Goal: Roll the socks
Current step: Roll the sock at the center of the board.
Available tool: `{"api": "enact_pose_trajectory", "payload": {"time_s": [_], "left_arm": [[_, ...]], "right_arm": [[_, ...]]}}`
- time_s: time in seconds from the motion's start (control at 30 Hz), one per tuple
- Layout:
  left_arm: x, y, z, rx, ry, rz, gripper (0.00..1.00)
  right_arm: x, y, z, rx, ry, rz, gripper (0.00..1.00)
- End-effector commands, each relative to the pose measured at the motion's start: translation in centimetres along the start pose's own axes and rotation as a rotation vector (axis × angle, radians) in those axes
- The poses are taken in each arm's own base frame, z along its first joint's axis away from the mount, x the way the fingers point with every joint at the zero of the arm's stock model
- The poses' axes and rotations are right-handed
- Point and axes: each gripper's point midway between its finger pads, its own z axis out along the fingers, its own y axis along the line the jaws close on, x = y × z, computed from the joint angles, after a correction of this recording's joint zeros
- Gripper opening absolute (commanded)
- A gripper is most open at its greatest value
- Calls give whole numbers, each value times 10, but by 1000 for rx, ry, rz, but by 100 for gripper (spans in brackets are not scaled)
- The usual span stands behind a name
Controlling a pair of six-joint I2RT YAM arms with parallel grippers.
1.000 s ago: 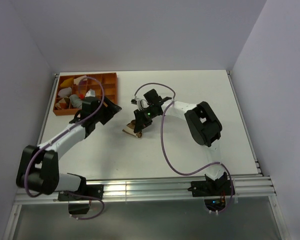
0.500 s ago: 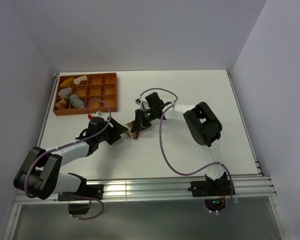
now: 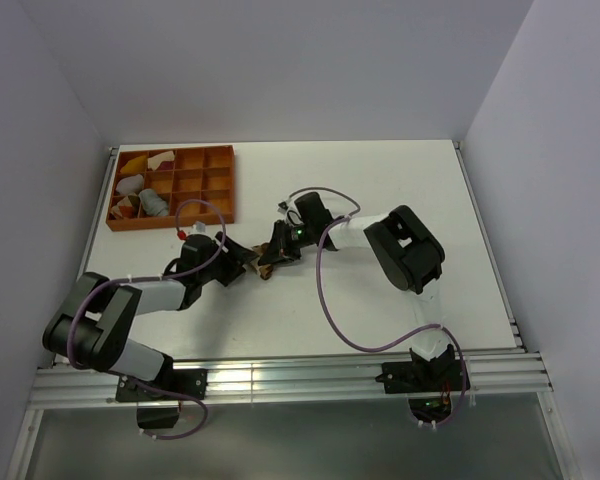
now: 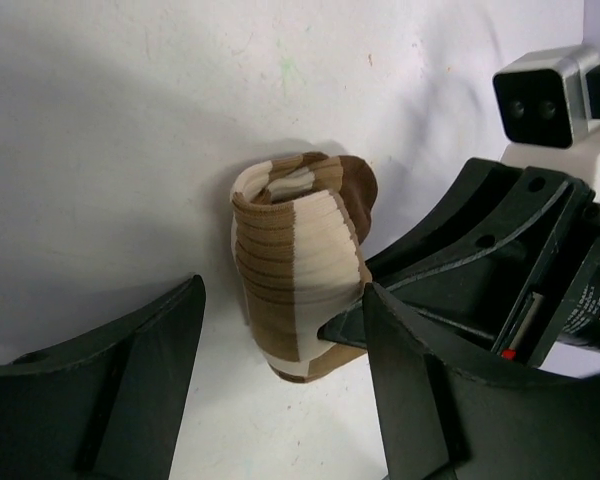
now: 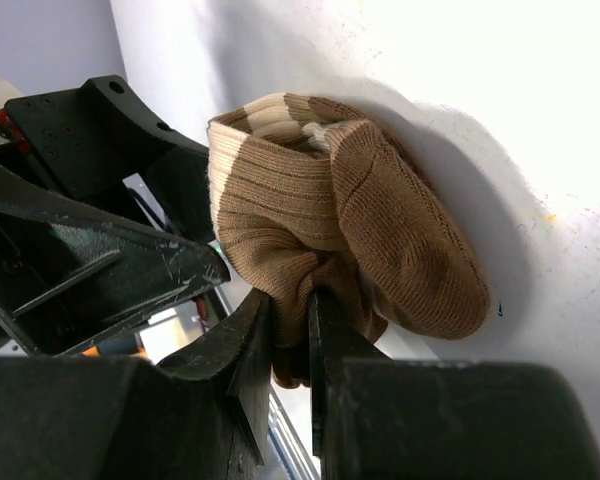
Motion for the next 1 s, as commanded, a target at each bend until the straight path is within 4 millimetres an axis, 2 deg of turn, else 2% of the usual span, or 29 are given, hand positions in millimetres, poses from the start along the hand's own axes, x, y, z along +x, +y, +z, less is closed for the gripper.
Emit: {"api": "enact_pose_trajectory", "payload": {"time_s": [0.0, 0.3, 0.4, 0.43, 0.5, 0.53, 0.57, 0.6, 0.63, 0.67, 0.7, 0.73, 0.77, 0.8, 0.87, 0.97], "left_arm": [[-7, -3, 4, 25, -45, 8, 69], [5, 17, 15, -4, -12, 11, 63], [10, 23, 18, -12, 6, 2, 49], [11, 26, 19, -25, 14, 3, 35], [10, 27, 20, -42, 15, 8, 21], [7, 23, 20, -41, 6, 23, 10], [9, 30, 19, -82, 18, 26, 6], [2, 24, 21, -84, 1, 36, 1], [0, 23, 21, -96, -1, 60, 0], [3, 33, 18, -151, 17, 65, 0], [-6, 24, 20, -152, -5, 81, 0], [-8, 25, 19, -178, 0, 111, 0], [-5, 35, 16, -243, 23, 126, 0], [-13, 25, 18, -251, 16, 147, 0], [-16, 25, 18, -293, 30, 202, 0], [-23, 28, 18, -380, 49, 262, 0]], "right_arm": [[24, -56, 10, 189, -8, 121, 0], [27, -54, 13, 150, -16, 151, 0], [25, -56, 13, 171, -27, 137, 2], [23, -56, 11, 184, -30, 117, 6], [18, -56, 8, 207, -60, 87, 12], [14, -54, 5, 215, -72, 54, 16], [11, -48, 0, 220, -83, 34, 24], [6, -47, -3, 242, -106, 11, 28], [1, -43, -7, 249, -120, -30, 31], [-3, -33, -14, 252, -139, -59, 36], [-5, -29, -18, 260, -149, -79, 38], [-14, -17, -28, 265, -190, -124, 40], [-17, -12, -33, 265, -209, -143, 43], [-17, -9, -38, 271, -225, -156, 45], [-26, 4, -54, 284, -291, -211, 47], [-35, 10, -70, 317, -375, -257, 47]]}}
